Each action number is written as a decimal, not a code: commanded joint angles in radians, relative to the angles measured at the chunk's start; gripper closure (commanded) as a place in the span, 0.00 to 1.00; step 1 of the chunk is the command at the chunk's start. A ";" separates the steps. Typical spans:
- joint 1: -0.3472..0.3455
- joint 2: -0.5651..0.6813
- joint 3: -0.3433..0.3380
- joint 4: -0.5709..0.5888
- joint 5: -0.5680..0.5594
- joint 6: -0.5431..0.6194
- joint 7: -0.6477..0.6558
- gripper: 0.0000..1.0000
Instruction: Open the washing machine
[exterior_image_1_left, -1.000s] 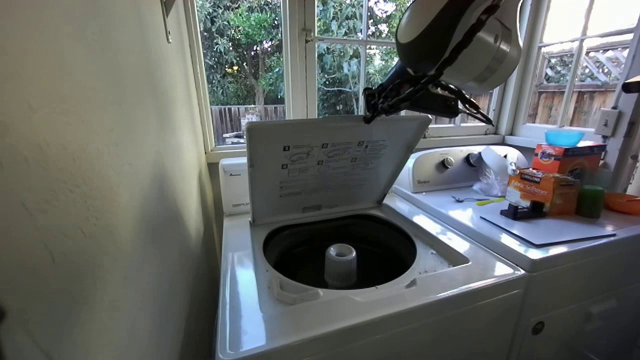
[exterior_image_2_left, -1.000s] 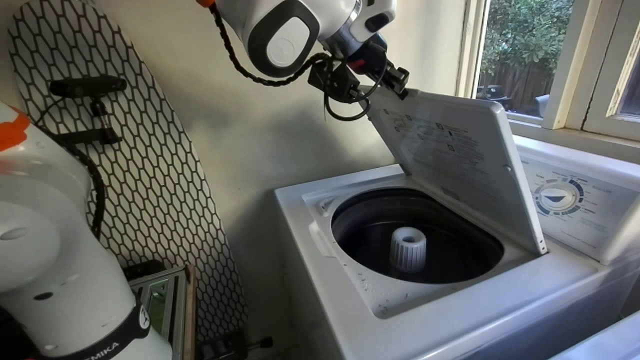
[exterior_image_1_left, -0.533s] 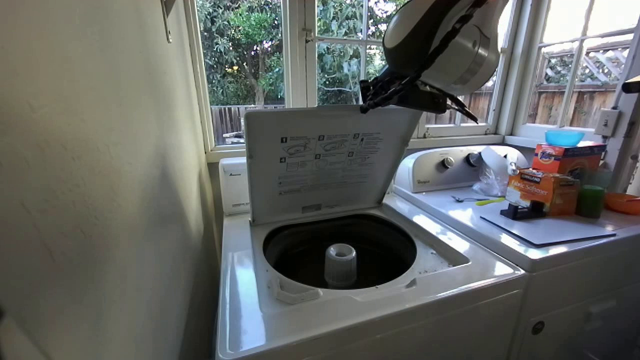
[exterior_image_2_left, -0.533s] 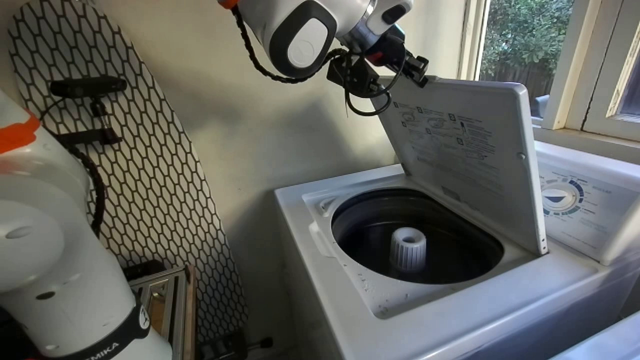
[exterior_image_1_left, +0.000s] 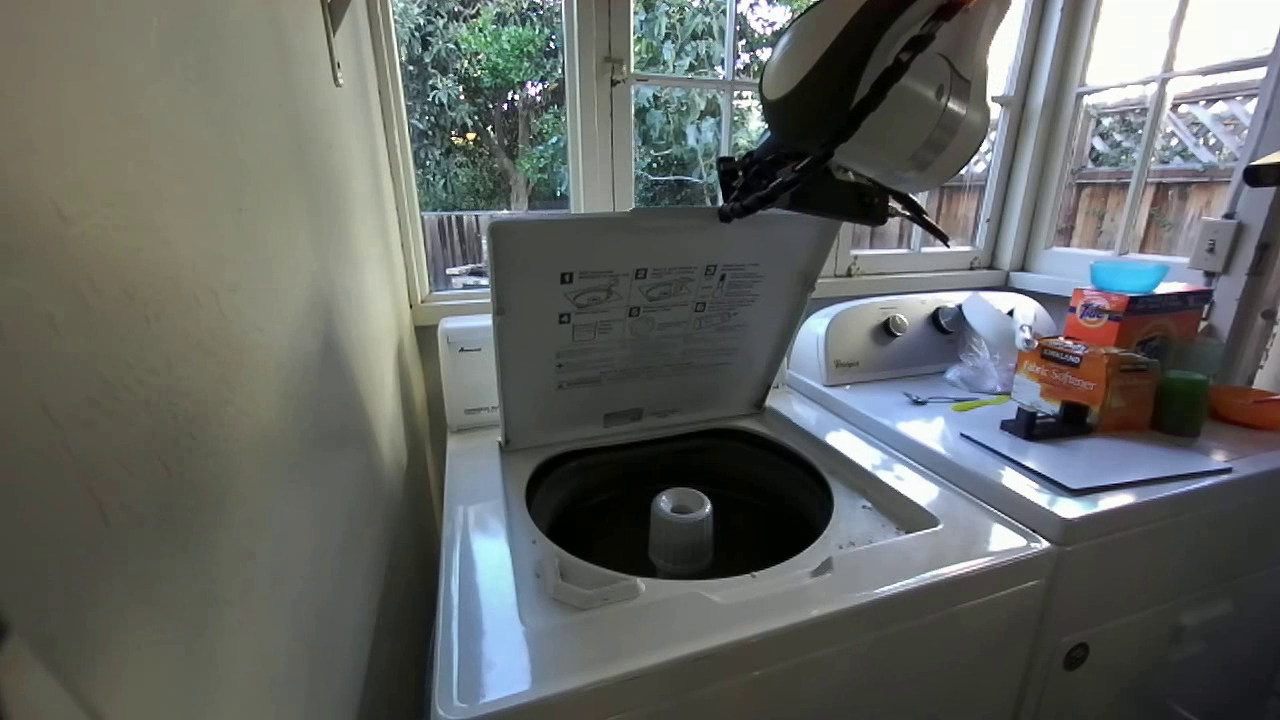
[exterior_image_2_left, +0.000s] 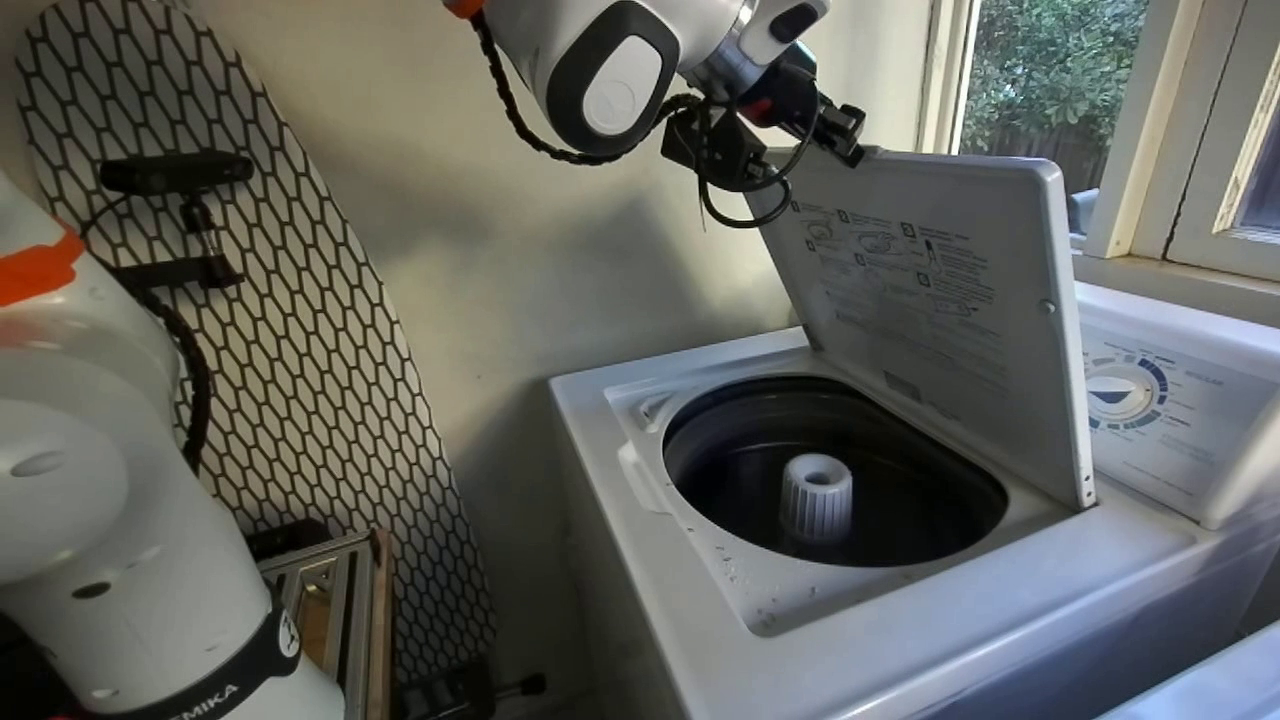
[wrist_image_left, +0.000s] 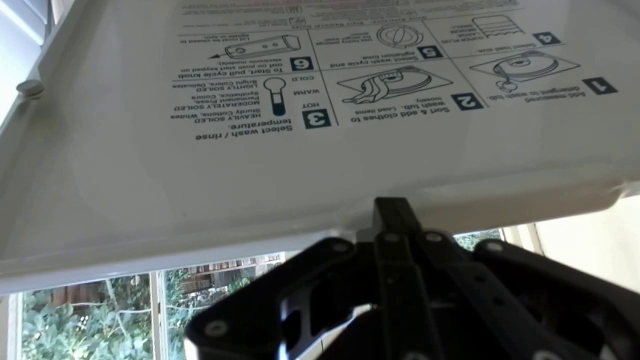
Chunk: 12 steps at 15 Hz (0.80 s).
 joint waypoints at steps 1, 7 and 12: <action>-0.019 0.106 -0.011 0.084 -0.003 0.088 0.004 1.00; -0.084 0.211 0.020 0.191 -0.099 0.102 0.103 1.00; -0.129 0.289 0.039 0.277 -0.182 0.110 0.174 1.00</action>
